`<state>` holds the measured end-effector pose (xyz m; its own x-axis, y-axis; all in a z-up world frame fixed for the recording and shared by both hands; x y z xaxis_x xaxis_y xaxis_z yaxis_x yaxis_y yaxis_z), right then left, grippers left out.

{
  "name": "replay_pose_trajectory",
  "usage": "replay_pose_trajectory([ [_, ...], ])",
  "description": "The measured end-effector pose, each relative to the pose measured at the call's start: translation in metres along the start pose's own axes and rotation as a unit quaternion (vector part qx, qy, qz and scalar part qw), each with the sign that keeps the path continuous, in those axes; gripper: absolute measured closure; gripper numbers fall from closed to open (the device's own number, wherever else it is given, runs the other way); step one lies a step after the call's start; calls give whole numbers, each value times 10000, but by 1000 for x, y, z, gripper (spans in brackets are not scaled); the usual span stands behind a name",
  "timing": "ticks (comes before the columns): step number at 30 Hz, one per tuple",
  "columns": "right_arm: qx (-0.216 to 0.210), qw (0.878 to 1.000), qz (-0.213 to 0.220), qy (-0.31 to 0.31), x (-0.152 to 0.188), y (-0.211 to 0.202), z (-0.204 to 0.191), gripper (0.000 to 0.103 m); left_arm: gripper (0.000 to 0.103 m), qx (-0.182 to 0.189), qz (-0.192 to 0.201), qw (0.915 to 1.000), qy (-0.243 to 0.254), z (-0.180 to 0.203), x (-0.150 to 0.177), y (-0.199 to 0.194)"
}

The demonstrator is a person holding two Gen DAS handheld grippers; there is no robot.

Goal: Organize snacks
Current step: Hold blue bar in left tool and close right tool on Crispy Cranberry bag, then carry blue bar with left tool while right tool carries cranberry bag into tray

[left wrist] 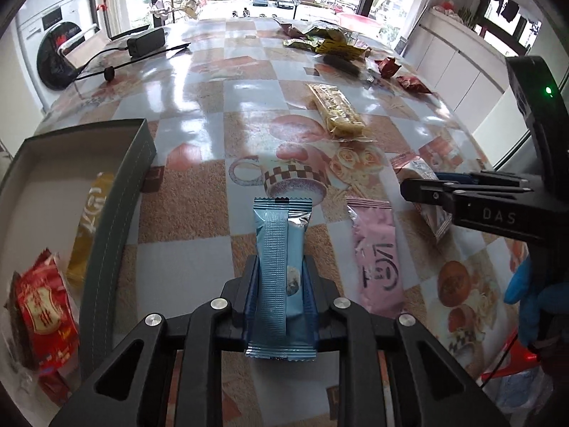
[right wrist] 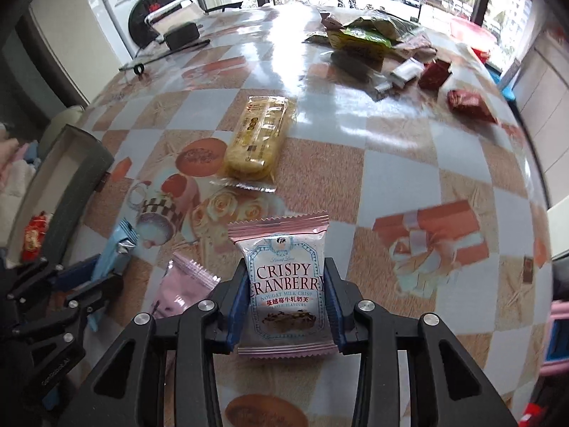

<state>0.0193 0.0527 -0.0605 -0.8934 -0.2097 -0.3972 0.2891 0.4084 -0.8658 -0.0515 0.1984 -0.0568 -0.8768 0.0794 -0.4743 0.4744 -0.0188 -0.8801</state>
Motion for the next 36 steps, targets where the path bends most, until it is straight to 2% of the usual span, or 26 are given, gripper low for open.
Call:
replay_pose_trajectory([
  [6,-357,9989,191,249,7,-24,-2,63,78,95,312,9995,22,5,-5,-28],
  [12,-505,9983,281,119,1,-39,-27,63,78,156,749,9970,-138,-7,-17,-64],
  [16,-610,9977,237,-160,-4,-36,-61,63,78,8,1007,9942,-376,-38,-20,-82],
  [20,-909,9951,237,-322,-16,-29,-103,63,78,-188,1136,9906,-737,-82,-18,-92],
  [28,-1318,9871,-20,-913,-31,4,-201,63,78,-614,955,9824,-1485,-172,11,-85],
  [36,-1378,9817,-318,-1273,-42,49,-272,63,78,-666,694,9787,-1813,-204,34,-63],
])
Point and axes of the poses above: each gripper's, at about its wrist camera, not at the fingertips, and y roughly the way its jaws point, z to its right, x to its underside, the point moved 8 cm from there along y, roughly the way its jaws point, and after that the axes turned 11 degrees about -x, right-handed, at the moved point
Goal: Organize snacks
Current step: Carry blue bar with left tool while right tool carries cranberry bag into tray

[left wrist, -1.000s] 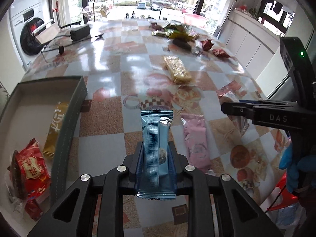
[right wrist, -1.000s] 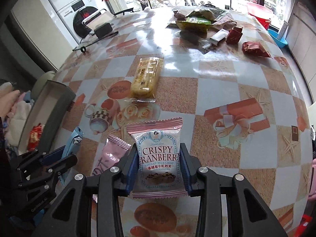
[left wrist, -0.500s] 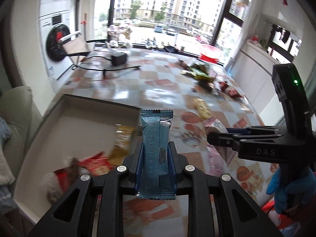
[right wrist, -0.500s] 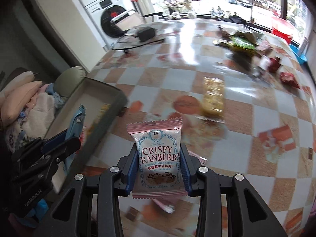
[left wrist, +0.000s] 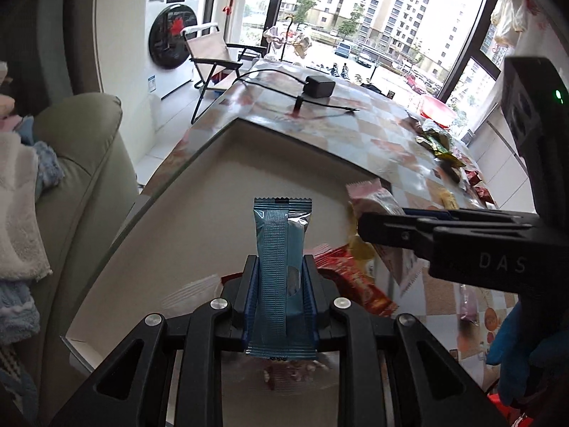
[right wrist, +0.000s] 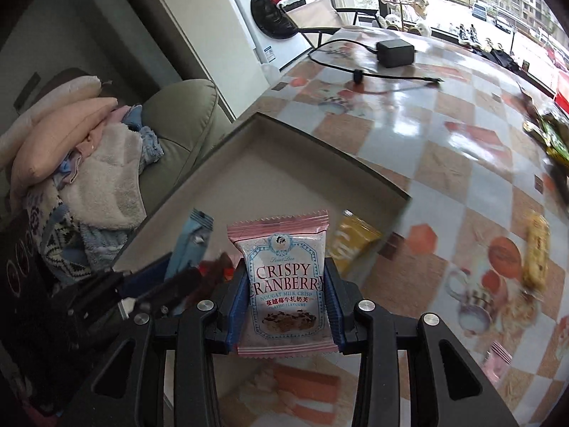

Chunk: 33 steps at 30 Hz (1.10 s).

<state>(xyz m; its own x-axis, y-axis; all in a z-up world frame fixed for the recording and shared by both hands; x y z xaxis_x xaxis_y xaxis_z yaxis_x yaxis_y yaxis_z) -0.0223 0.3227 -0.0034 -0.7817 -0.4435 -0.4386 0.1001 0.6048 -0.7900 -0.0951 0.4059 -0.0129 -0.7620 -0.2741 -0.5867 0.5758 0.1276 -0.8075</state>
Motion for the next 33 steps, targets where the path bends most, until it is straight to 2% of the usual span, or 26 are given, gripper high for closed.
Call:
replay_pose_trajectory([
  [3,50,9999,-81,-29,-3,13,-9,61,71,-58,-38,10000,-10,-6,5,4],
  [4,72,9999,-148,-20,-3,17,-10,57,60,-79,-54,10000,1,-8,7,4],
  [5,94,9998,-195,-14,-3,20,-11,49,45,-96,-55,9999,-5,-10,8,5],
  [6,122,9996,-241,-11,-2,22,-11,40,39,-111,-32,9999,-23,-11,9,4],
  [7,159,9996,-251,-6,-1,22,-10,16,34,-110,30,9999,-43,-13,8,1],
  [8,240,9995,-199,-13,-1,19,-7,7,32,-95,63,9999,-39,-12,7,0],
  [12,668,9977,92,-81,-1,-3,12,7,28,-47,149,9999,61,-5,3,-7],
  [17,1322,9895,473,335,2,-44,74,7,25,84,338,9989,308,19,-1,-21],
  [19,1610,9832,550,665,6,-59,108,7,24,150,366,9983,431,31,-1,-25],
  [23,2176,9628,686,1447,22,-84,184,7,24,281,421,9960,733,58,0,-33],
  [27,2231,9507,663,2051,37,-88,231,7,23,382,419,9933,1004,81,3,-37],
  [33,2320,9492,611,2035,30,-76,254,7,23,454,294,9900,1301,109,13,-36],
])
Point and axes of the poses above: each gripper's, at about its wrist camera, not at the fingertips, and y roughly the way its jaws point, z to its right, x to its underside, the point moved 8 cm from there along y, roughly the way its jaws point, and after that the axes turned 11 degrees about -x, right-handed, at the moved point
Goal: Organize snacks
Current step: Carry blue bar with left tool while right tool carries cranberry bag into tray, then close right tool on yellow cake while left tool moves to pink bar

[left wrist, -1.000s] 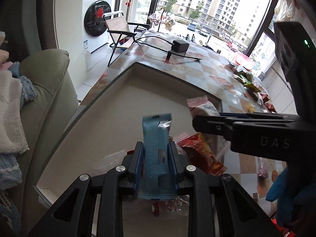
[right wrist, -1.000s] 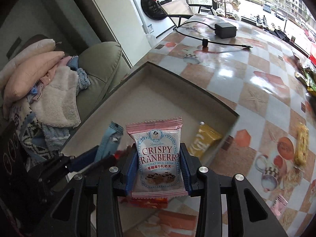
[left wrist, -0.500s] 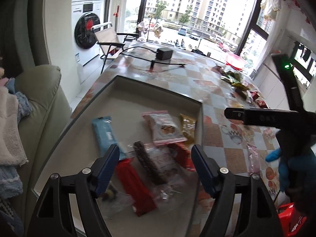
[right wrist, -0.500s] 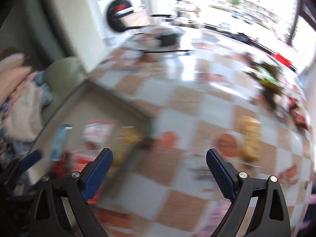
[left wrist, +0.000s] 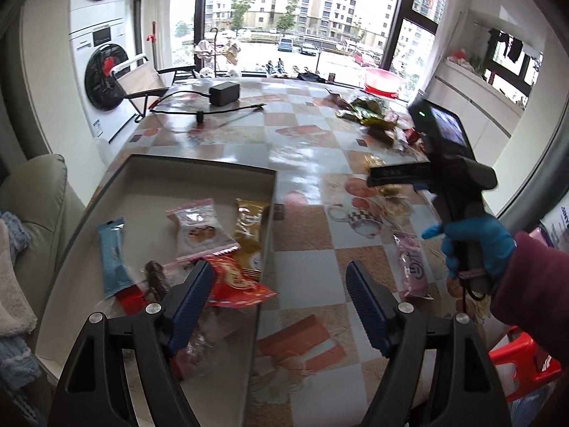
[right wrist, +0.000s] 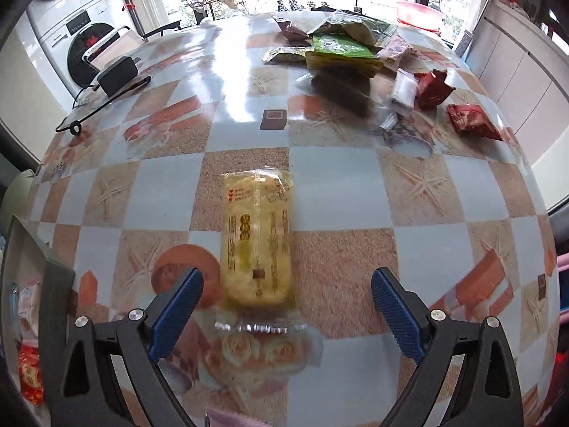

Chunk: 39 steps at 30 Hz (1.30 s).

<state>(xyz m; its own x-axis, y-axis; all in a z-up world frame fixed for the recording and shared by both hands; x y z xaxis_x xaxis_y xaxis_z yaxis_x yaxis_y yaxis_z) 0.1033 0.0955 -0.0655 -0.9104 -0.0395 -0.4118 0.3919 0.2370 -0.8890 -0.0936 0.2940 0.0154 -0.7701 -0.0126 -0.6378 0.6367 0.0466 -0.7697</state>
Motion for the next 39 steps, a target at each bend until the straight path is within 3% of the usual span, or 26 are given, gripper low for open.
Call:
replay_pose_trajectory([
  [3,24,9997,-19,-225,-8,8,-9,8,23,33,-116,9998,159,14,6,4],
  [6,44,9991,63,-411,-12,10,-14,32,23,55,-222,9993,292,27,11,9],
  [8,0,9988,56,-483,-12,7,-16,62,23,100,-304,9988,362,37,14,14],
  [9,-25,9986,39,-519,-11,6,-16,65,23,128,-335,9986,389,41,15,15],
  [14,-158,9979,-18,-624,12,-9,-2,65,23,376,-496,9965,563,74,21,21],
  [21,-189,9979,-79,-620,76,-49,42,65,23,636,-738,9922,778,129,20,42],
  [29,-210,9986,-14,-487,134,-88,79,65,22,198,-900,9916,903,169,18,86],
  [30,-213,9988,6,-450,136,-91,82,61,22,121,-821,9922,935,171,18,86],
  [32,-161,9992,67,-360,137,-94,90,34,19,13,-716,9923,1009,175,18,89],
  [37,-11,9993,181,-317,134,-88,96,31,1,9,-525,9934,1020,178,19,95],
  [39,105,9990,264,-331,132,-86,98,23,0,30,-457,9942,969,177,18,95],
])
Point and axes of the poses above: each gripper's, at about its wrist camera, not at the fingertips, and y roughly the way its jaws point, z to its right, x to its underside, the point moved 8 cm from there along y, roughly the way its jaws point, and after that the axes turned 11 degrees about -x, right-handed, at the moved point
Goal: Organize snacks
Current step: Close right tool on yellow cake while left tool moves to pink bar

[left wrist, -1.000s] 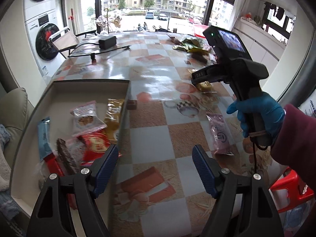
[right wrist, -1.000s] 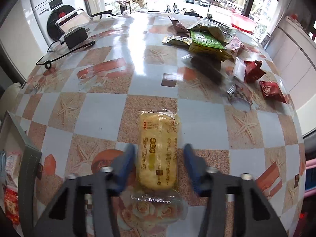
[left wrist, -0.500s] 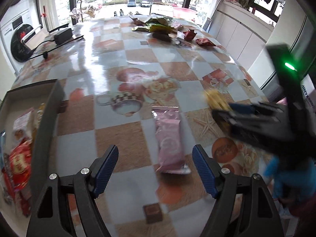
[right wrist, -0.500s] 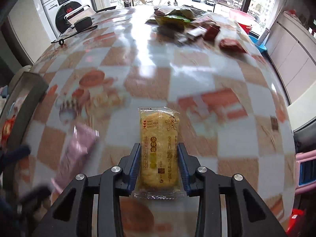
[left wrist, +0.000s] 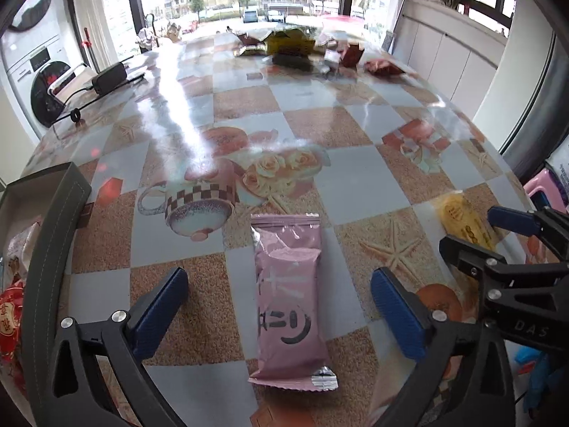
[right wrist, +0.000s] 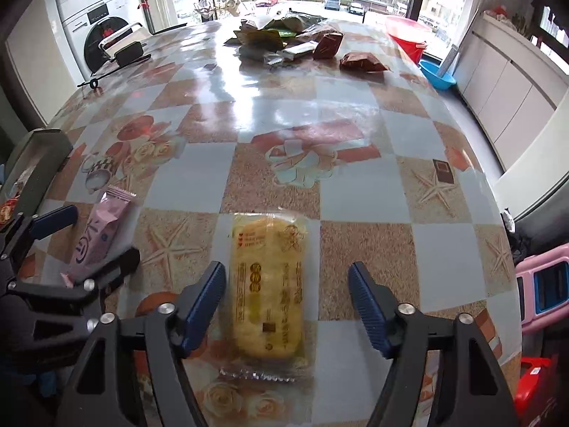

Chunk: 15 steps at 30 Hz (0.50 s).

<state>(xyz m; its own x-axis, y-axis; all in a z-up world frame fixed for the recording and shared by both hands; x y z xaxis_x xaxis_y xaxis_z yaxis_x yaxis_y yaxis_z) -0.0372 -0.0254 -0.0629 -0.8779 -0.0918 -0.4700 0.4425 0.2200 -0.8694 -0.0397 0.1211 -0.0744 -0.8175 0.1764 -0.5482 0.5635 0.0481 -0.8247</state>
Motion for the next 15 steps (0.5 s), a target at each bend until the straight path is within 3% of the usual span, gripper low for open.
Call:
replay_pose_trajectory([
  [3,95,9997,71,233,2,4,14,0,1,12,164,9999,47,1,0,0],
  [11,32,9984,560,53,3,1,15,0,1,-14,251,9997,-1,1,2,-3],
  [15,29,9983,573,47,3,0,15,0,1,-19,255,9997,-2,1,2,-3],
])
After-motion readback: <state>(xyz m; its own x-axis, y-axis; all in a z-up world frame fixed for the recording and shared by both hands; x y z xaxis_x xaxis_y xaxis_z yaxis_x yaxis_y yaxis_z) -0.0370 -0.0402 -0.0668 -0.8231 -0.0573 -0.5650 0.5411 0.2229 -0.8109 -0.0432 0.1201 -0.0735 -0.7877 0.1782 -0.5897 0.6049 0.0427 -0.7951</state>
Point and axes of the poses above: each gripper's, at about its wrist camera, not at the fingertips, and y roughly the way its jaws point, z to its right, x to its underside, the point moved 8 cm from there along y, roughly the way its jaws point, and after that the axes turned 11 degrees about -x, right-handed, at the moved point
